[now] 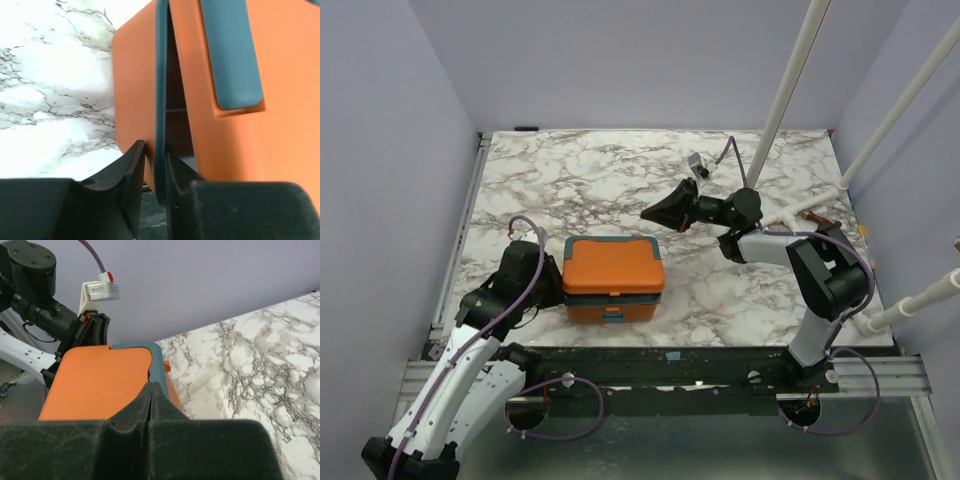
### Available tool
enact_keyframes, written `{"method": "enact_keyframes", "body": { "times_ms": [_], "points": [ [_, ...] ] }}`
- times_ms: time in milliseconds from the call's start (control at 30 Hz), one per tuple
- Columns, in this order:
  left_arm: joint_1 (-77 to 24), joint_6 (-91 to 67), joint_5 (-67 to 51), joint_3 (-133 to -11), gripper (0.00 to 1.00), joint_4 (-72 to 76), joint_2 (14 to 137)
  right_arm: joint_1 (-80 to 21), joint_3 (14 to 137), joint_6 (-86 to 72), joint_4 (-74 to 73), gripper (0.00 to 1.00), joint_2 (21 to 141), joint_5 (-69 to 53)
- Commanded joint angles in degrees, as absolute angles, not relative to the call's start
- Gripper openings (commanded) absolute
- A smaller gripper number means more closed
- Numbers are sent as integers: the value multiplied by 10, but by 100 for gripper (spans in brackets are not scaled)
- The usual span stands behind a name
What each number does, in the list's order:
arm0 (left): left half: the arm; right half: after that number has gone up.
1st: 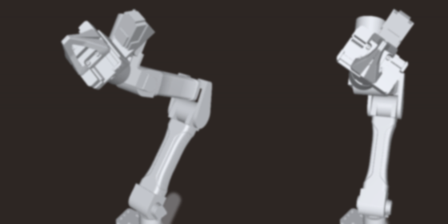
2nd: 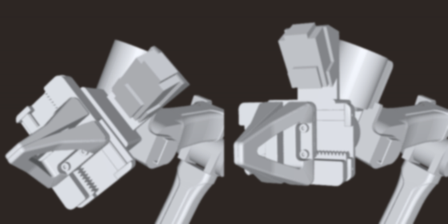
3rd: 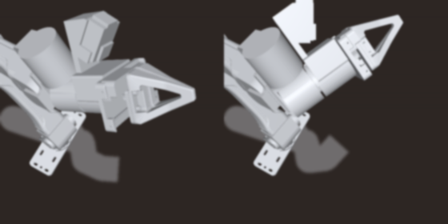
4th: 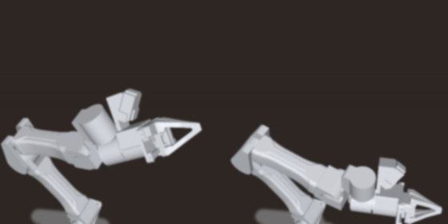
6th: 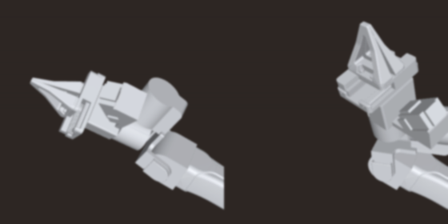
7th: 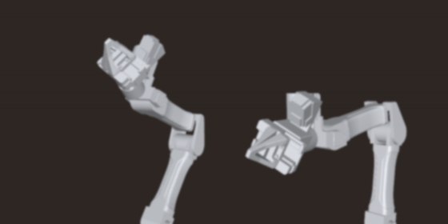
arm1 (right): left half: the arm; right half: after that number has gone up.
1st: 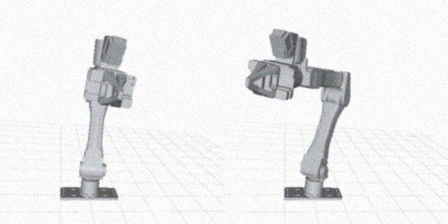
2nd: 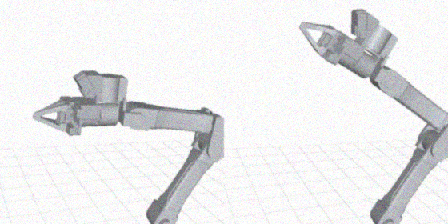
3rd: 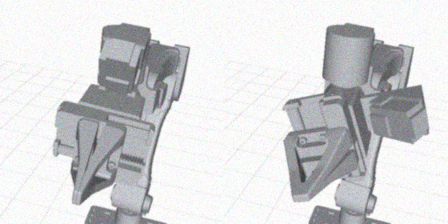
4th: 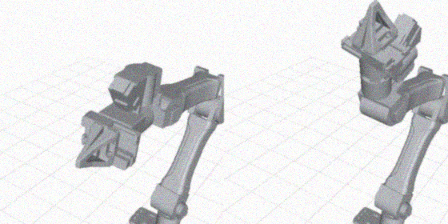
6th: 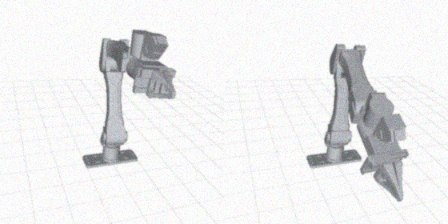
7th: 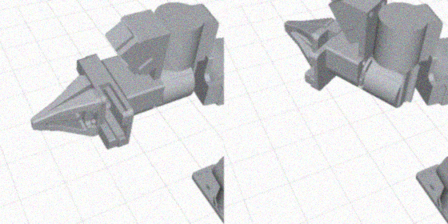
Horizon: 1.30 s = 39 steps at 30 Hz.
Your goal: Organize the medicine kit
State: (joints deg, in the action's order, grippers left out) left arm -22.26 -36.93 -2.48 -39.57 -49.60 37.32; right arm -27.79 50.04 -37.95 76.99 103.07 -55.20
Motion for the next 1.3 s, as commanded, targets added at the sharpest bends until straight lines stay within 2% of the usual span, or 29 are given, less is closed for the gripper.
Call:
{"method": "enact_keyframes", "body": {
  "times_ms": [0, 67, 367, 533, 733, 867, 933, 1000, 1033, 1067, 1267],
  "points": [
    [-223, -393, -5, -454, 27, -474, 323, -277, 485, -333, 712, 1, 983, -542],
    [-223, -392, -5, -458, 29, -480, 318, -277, 485, -324, 686, 1, 972, -537],
    [-222, -395, -5, -432, 52, -476, 301, -281, 511, -290, 511, 2, 940, -502],
    [-222, -397, -8, -424, 53, -475, 294, -284, 515, -272, 449, 9, 917, -489],
    [-222, -399, -8, -428, 57, -493, 272, -292, 520, -250, 373, 11, 889, -469],
    [-222, -408, -13, -423, 64, -510, 249, -297, 519, -247, 328, 14, 865, -444],
    [-222, -415, -17, -419, 75, -517, 233, -298, 523, -245, 296, 16, 857, -435],
    [-222, -421, -21, -415, 80, -524, 215, -300, 522, -244, 264, 19, 848, -416],
    [-222, -424, -23, -415, 85, -529, 206, -300, 524, -245, 245, 21, 845, -403],
    [-222, -426, -26, -416, 98, -535, 200, -300, 526, -245, 222, 22, 843, -397],
    [-222, -432, -47, -438, 99, -577, 156, -301, 520, -244, 155, 27, 817, -361]
  ]
}}
